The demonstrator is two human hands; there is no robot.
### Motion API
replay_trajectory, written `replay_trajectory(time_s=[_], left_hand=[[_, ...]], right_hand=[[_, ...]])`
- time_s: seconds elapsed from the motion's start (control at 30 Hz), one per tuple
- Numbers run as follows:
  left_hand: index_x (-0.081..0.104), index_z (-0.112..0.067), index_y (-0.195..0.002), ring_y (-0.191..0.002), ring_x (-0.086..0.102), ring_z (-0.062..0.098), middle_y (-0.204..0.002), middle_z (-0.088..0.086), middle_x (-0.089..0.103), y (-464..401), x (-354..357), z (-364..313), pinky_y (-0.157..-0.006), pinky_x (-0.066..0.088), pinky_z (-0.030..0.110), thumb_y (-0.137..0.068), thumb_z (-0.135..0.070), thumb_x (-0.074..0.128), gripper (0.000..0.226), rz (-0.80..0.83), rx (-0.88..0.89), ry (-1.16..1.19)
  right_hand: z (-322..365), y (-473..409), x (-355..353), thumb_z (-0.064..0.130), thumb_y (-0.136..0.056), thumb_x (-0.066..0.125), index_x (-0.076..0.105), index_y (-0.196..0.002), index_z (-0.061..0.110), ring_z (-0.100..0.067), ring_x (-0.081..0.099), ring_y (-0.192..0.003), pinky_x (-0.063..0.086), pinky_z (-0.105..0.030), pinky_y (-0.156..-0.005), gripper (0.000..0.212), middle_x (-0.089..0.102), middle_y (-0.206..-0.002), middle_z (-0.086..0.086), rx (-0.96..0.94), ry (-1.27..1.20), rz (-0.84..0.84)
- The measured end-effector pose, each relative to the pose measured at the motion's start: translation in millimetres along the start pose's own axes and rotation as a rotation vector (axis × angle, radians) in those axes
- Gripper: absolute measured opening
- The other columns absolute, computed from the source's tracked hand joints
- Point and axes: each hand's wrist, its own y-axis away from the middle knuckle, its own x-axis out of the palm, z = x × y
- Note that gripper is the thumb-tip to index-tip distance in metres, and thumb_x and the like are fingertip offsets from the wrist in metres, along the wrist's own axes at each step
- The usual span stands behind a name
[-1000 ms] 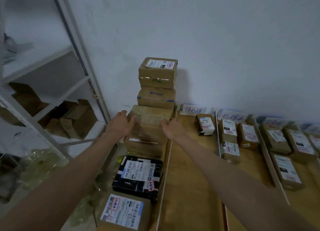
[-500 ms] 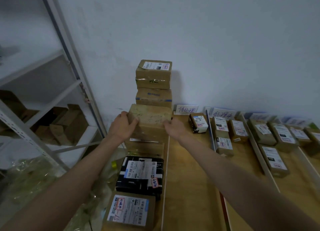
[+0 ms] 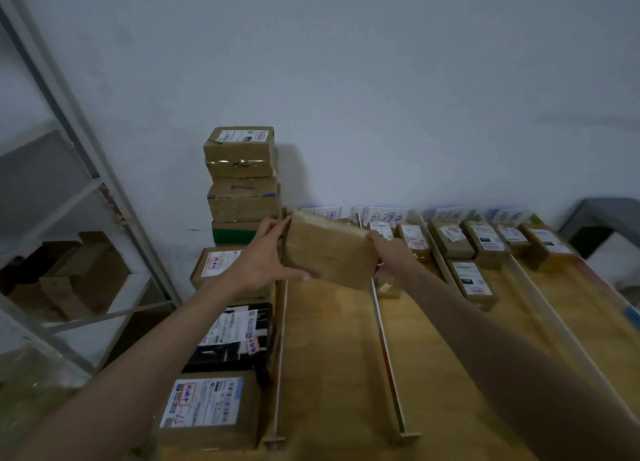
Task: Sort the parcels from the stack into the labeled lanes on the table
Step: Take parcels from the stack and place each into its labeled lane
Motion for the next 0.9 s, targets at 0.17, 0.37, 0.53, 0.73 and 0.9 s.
replay_trajectory(time_s=[0.17, 0.37, 0.53, 0.73, 0.9], left_hand=[[0.013, -0.022, -0.156, -0.135, 0.037, 0.022, -0.148, 0.000, 0.029, -1.6, 41.0, -28.3, -0.113, 0.035, 0.048, -0.057, -0.022, 0.094, 0.128, 0.073, 0.071, 0.003], [0.048, -0.025, -0.141, -0.105, 0.055, 0.004, -0.125, -0.011, 0.057, -2.3, 67.9, -47.3, -0.092, 0.048, 0.027, -0.065, -0.040, 0.087, 0.087, -0.097, 0.061, -0.033], [0.065, -0.041, -0.094, -0.074, 0.060, -0.017, -0.073, -0.034, 0.062, 2.4, 75.0, -60.3, -0.054, 0.042, 0.005, -0.070, -0.066, 0.071, 0.035, -0.076, -0.086, 0.120], [0.073, -0.024, -0.091, -0.064, 0.061, -0.005, -0.072, -0.018, 0.068, 0.4, 83.8, -64.5, -0.055, 0.039, 0.010, -0.079, -0.069, 0.061, 0.048, -0.074, -0.232, 0.140], [0.069, -0.029, -0.086, -0.060, 0.064, -0.008, -0.069, -0.019, 0.069, -3.4, 83.7, -65.9, -0.047, 0.040, 0.006, -0.077, -0.066, 0.067, 0.038, -0.029, -0.241, 0.154]], right_hand=[[-21.4, 6.9, -57.0, 0.047, -0.097, 0.051, 0.048, -0.134, 0.001, -0.036, 0.063, -0.104, 0.057, -0.038, -0.064, 0.059, 0.058, -0.121, -0.016, 0.087, -0.065, -0.012], [-45.1, 15.4, -89.5, 0.063, -0.093, 0.045, 0.052, -0.137, 0.006, -0.029, 0.064, -0.105, 0.057, -0.044, -0.090, 0.073, 0.062, -0.125, -0.013, 0.037, -0.056, 0.033], [-56.5, 30.5, -99.6, 0.067, -0.088, 0.051, 0.061, -0.122, 0.016, -0.017, 0.062, -0.101, 0.051, -0.030, -0.081, 0.063, 0.065, -0.110, 0.002, -0.187, 0.197, 0.052], [-60.2, 34.4, -104.6, 0.052, -0.092, 0.060, 0.064, -0.092, 0.009, -0.013, 0.055, -0.075, 0.032, -0.021, -0.054, 0.043, 0.069, -0.085, 0.001, -0.336, 0.485, 0.035], [-59.4, 29.6, -106.3, 0.047, -0.094, 0.061, 0.068, -0.097, -0.004, -0.025, 0.068, -0.089, 0.048, -0.033, -0.081, 0.052, 0.075, -0.091, -0.011, -0.314, 0.485, 0.059]])
